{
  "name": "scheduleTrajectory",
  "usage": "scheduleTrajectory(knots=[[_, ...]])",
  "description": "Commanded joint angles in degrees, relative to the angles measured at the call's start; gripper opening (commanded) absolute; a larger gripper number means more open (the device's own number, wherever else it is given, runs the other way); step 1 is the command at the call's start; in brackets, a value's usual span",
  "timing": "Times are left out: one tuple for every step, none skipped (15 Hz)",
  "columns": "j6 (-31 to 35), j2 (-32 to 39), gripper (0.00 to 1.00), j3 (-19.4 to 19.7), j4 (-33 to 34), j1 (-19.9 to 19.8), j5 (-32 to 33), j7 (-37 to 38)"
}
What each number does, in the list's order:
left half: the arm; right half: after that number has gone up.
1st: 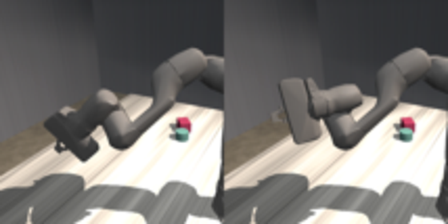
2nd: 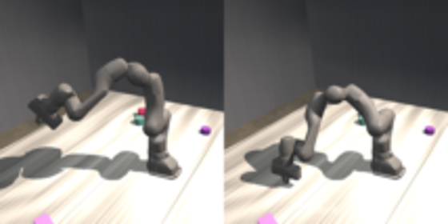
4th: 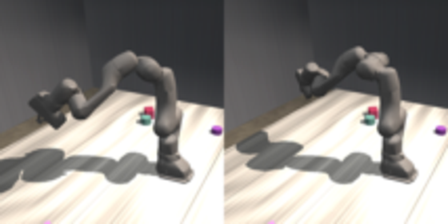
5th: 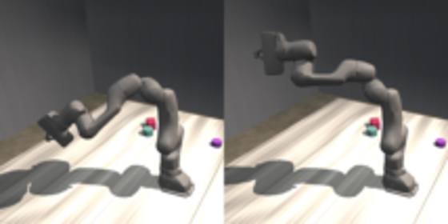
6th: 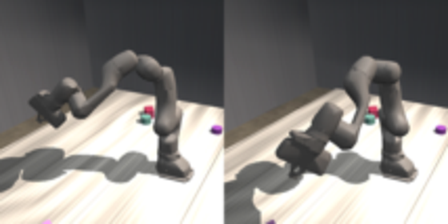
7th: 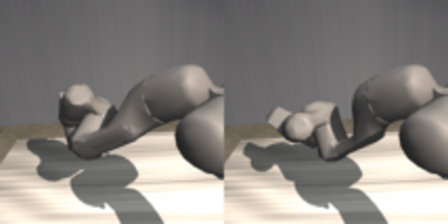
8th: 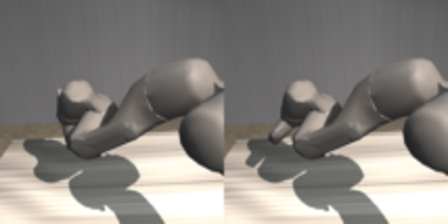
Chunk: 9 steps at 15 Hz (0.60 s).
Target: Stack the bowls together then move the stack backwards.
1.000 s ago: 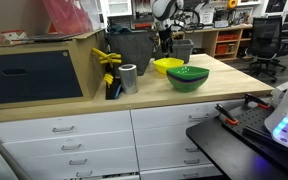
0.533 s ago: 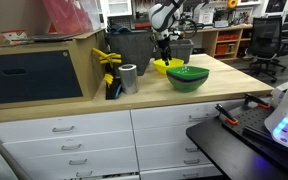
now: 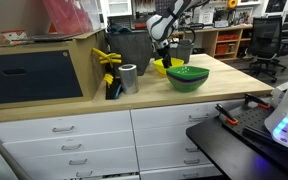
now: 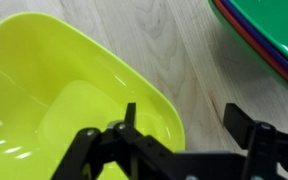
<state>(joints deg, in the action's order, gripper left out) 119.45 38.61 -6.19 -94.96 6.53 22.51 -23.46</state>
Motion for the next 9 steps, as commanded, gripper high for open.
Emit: scheduleTrajectory(knots=[[0.79, 1.23, 0.58, 0.77, 1.35, 0.72, 1.55, -0.86], [0.92, 1.33, 0.49, 0.74, 1.35, 0.74, 1.81, -0.82], [0.96, 1.32, 0.42, 0.71, 1.31, 0.78, 1.89, -0.73], [0.96, 1.29, 0.35, 0.67, 1.28, 0.80, 1.89, -0.68], [0.94, 1.13, 0.27, 0.64, 1.26, 0.82, 1.88, -0.67], [0.86, 0.94, 0.20, 0.63, 1.24, 0.87, 1.89, -0.67], [0.82, 0.78, 0.12, 0.67, 1.24, 0.91, 1.94, -0.61], [0.77, 0.49, 0.05, 0.79, 1.16, 0.99, 2.07, -0.40], [0.74, 0.21, 0.01, 0.91, 1.16, 1.13, 2.34, -0.18]])
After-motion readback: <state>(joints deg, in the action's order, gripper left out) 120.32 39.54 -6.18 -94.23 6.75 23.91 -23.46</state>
